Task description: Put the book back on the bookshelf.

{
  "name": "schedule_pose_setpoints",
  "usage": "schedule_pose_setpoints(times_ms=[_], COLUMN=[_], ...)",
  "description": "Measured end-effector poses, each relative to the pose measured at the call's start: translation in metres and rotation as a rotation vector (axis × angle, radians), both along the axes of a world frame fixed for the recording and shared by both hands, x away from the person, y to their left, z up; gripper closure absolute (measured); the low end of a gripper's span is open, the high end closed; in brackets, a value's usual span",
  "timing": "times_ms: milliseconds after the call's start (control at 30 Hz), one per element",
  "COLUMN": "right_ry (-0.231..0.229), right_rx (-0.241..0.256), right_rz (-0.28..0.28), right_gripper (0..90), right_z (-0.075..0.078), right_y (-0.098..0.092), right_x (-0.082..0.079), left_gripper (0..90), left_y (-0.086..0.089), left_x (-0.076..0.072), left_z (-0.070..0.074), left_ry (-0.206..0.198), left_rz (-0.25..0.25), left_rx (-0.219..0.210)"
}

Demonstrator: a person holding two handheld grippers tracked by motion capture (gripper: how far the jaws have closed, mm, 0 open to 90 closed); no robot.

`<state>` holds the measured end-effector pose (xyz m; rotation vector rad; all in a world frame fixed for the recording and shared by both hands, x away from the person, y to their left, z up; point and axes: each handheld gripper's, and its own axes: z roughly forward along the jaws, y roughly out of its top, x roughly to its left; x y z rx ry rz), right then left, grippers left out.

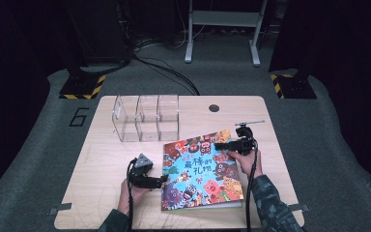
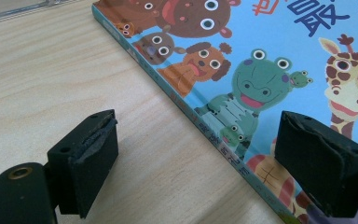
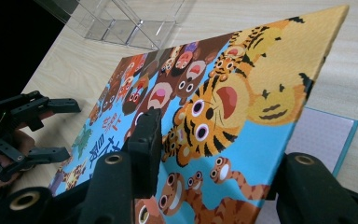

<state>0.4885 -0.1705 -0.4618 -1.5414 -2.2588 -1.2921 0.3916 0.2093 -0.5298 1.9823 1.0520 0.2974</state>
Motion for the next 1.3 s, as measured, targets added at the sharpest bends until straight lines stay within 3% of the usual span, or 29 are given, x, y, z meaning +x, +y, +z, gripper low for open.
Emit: schedule_pose_setpoints(times_ms=[267, 367, 533, 733, 900, 1300], right_ry=[-0.037, -0.050, -0.099, -0.149, -0.177, -0.254], right_rx=[0.010, 0.018, 0.017, 0.011, 0.001, -0.021], right_rz=[0.019, 0.024, 0.043, 0.057, 0.067, 0.073], right_gripper=[57.0, 57.9, 59.3, 59.9, 59.8, 59.4], right_z=[0.001, 0.004, 0.006, 0.010, 0.011, 0.018], right_y=[0.000, 0.001, 0.001, 0.003, 0.003, 0.005], right_x=[-0.001, -0.003, -0.004, -0.008, -0.011, -0.024], left_gripper=[11.6, 6.1, 3.0, 1.0, 0.0, 0.0], left_y=[0.000, 0.000, 0.000, -0.002, 0.000, 0.005], left_x=[0.000, 0.002, 0.004, 0.005, 0.006, 0.014], left_z=[0.000, 0.000, 0.000, 0.001, 0.003, 0.009], left_ry=[0.004, 0.007, 0.005, 0.030, 0.060, 0.087], left_rz=[-0.007, -0.030, -0.039, -0.025, -0.027, -0.021], left_rx=[0.003, 0.022, 0.034, 0.025, -0.013, -0.078])
